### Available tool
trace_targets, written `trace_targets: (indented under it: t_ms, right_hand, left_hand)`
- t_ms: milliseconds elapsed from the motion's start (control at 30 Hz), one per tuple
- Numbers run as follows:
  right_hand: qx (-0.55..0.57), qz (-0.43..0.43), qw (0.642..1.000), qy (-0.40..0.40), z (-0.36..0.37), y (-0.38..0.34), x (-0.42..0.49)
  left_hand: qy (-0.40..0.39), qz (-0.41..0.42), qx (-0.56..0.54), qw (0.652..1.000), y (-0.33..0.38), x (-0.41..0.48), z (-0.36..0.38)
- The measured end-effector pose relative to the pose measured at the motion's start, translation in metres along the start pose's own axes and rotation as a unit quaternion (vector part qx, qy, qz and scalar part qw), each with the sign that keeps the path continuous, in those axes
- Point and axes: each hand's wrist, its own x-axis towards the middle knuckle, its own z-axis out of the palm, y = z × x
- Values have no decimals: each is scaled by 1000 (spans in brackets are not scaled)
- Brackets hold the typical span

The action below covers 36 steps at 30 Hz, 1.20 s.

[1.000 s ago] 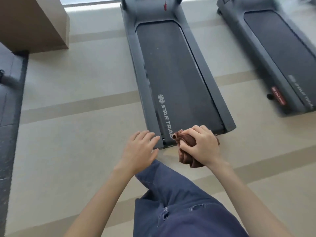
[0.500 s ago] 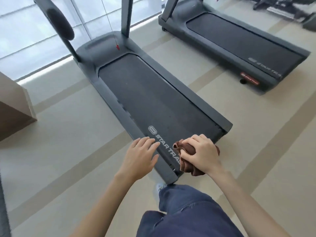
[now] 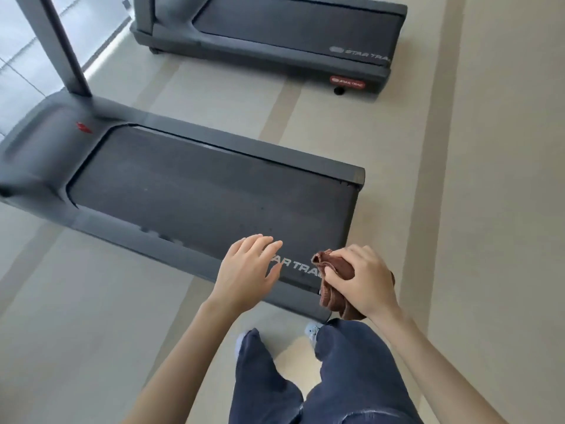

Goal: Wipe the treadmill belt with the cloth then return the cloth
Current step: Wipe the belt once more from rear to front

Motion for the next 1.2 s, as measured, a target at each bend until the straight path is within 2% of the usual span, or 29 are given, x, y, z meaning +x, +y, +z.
trace_targets:
  t_ms: [233, 367, 533, 733, 867, 1033, 1200]
  right_hand:
    - [-46, 114, 991, 50, 81, 21, -4]
    - [-63, 177, 981, 44, 152, 64, 5]
    - [-34, 234, 971, 24, 282, 136, 1]
    - [-59, 224, 970, 77, 424, 237, 8]
    - [-116, 152, 974, 120, 504, 299, 27]
    - [-201, 70, 972, 101, 602, 322, 6]
    - [-210, 64, 960, 173, 608, 345, 35]
  left_hand:
    - [-68, 99, 1, 993, -69, 35, 82]
    - [-113, 108, -30, 987, -95, 47, 166]
    - [-114, 102, -36, 988, -118, 61, 306]
    - [-138, 125, -14, 982, -158, 92, 481]
    - [-91, 156, -2, 984, -187, 129, 572]
    - [-60, 161, -2, 985, -202, 165, 642]
    - [-38, 199, 7, 979, -208, 188, 678]
